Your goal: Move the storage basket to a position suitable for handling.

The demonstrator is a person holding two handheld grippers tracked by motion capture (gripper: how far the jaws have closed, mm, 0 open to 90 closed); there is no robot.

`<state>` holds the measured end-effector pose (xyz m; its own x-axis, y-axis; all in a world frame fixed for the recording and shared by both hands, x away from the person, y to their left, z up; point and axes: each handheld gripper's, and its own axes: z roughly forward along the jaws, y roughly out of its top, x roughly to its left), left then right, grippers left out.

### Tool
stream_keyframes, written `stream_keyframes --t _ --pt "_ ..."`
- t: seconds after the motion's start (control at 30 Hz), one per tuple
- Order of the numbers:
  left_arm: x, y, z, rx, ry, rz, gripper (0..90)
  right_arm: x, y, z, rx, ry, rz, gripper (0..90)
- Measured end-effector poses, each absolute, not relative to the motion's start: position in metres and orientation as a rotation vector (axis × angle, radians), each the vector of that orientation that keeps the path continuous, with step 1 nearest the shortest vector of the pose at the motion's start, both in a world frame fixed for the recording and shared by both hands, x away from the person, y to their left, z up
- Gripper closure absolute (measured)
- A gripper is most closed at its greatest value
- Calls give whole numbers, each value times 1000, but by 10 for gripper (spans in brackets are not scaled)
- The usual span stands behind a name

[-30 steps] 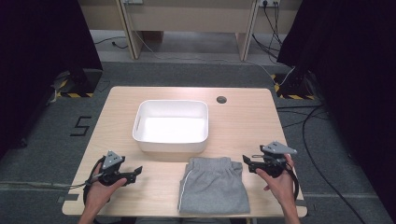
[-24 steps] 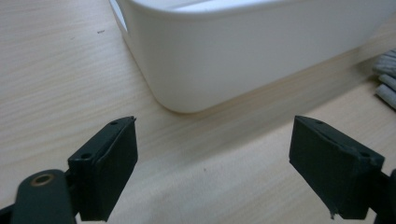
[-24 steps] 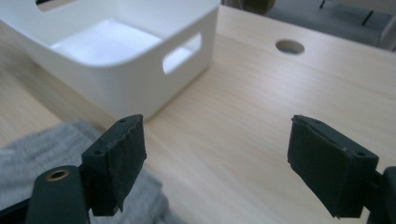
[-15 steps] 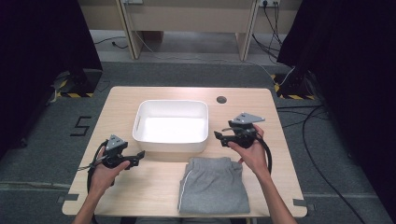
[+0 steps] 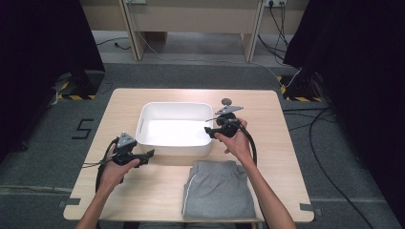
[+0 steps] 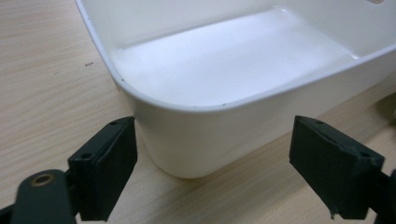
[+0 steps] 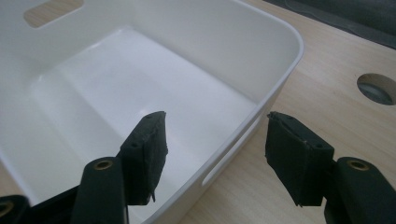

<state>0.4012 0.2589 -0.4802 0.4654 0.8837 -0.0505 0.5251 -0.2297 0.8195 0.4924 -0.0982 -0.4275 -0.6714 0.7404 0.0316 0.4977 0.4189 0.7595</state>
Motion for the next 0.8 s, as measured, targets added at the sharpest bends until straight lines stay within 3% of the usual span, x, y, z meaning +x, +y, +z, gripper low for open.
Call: stream_keyframes --t 0.4,0.8 --pt "397 248 -476 1897 1156 546 153 507 -110 -441 1116 2410 1098 545" --pt "400 217 -471 1926 1081 536 260 508 -144 -447 1151 2389 1070 611"
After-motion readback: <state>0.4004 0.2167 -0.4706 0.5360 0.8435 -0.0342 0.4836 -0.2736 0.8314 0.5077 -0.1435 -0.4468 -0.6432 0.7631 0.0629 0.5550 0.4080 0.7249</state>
